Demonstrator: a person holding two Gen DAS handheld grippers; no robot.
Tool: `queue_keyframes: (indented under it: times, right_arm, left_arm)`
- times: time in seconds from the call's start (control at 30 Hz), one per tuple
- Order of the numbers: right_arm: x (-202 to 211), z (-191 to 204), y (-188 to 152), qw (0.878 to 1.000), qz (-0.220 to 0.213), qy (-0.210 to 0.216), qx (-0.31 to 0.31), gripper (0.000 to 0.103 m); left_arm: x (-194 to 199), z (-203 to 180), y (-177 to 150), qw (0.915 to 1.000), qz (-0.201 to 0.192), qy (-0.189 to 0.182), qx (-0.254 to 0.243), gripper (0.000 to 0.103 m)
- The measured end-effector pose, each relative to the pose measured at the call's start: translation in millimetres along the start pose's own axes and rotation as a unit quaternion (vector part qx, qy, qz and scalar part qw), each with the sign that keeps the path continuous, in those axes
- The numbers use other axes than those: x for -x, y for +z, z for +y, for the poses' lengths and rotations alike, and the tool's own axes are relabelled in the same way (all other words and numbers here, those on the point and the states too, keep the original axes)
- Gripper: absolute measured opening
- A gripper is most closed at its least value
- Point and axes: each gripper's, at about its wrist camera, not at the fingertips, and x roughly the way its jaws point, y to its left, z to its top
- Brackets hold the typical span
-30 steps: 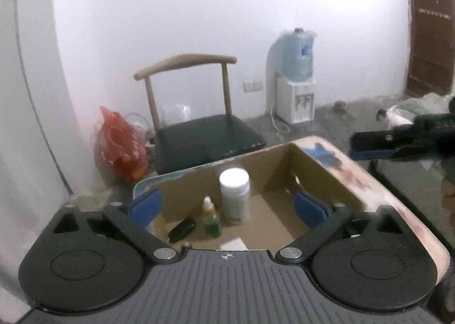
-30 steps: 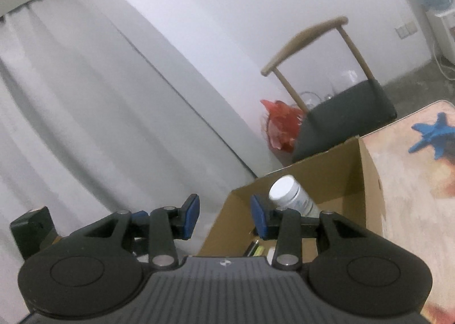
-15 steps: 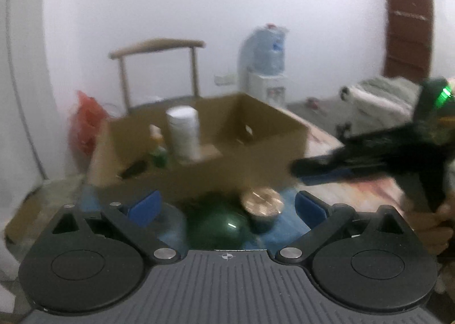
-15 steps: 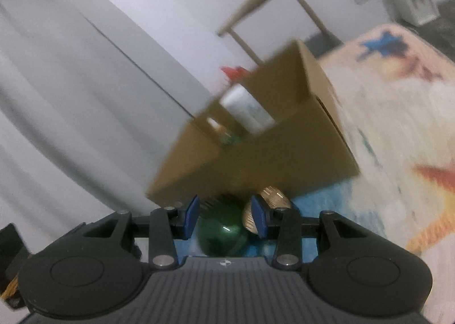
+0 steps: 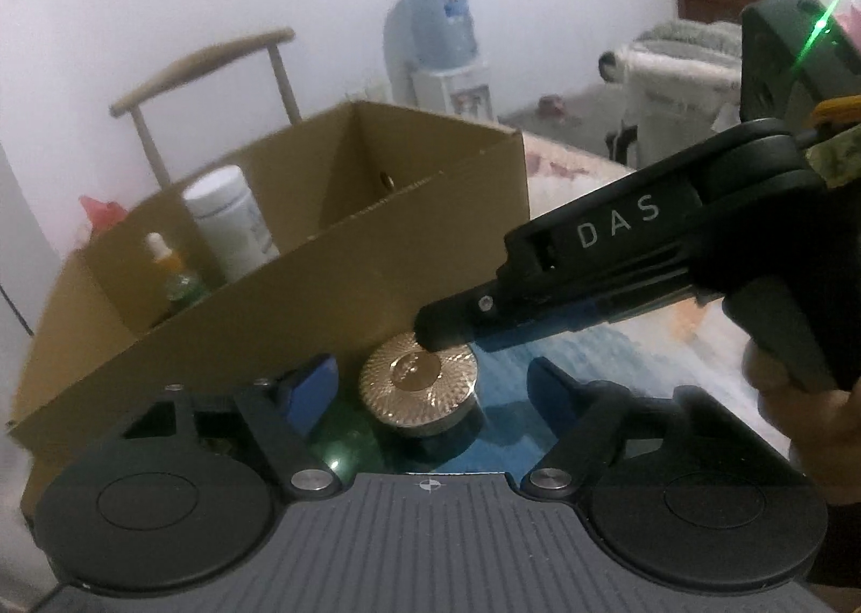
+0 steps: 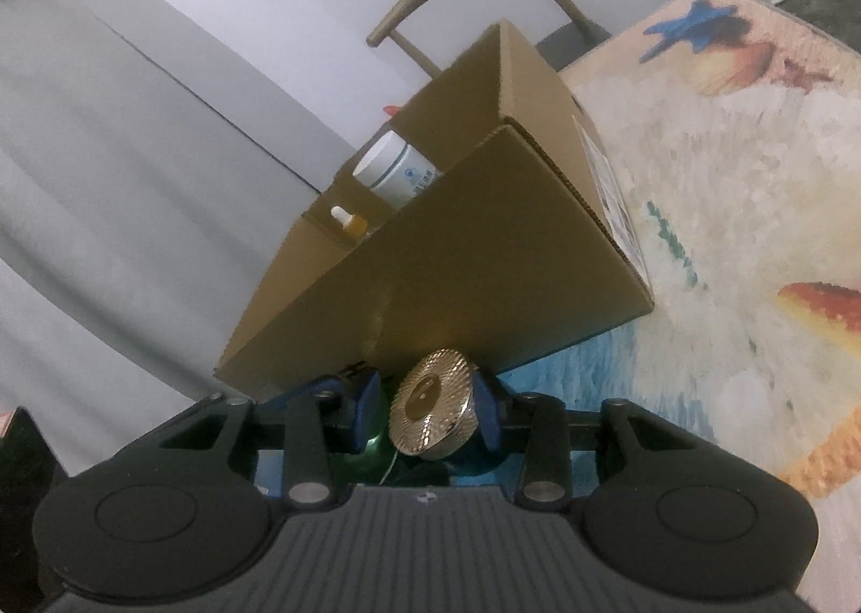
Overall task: Organize rigid objects
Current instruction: 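Reach the right gripper to the gold-lidded tin and grasp it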
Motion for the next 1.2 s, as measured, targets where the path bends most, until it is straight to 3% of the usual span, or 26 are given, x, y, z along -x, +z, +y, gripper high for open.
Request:
queue_keyframes:
  times: [0.27, 0.67, 0.93, 1.2]
  right_arm:
    - [-15.1, -8.5, 5.7, 1.0, 0.015, 0.012, -0.005, 0.039]
    - [-11.8, -12.9, 6.6, 1.0, 0.02, 0.02, -0.01, 0.04]
    - [10.7, -17.4, -4.7, 1.0, 0.024, 0.015, -0.013, 0.039]
    - [38.9, -17.4, -28.9, 0.999, 0.041, -0.006, -0.013, 0.039]
  left_arm:
    - [-24.1, -3.7, 5.0, 0.9993, 0.036, -0.001, -0.003, 0.075]
    - [-21.2, -12.6, 5.3, 0.9992, 0.037, 0.0, -0.014, 0.075]
    - [-7.7, -23.3, -0.9, 0.9991, 0.022, -0.034, -0.012, 0.075]
    - [17.4, -47.1, -18.1, 0.9941, -0.019, -0.102, -0.03, 0.075]
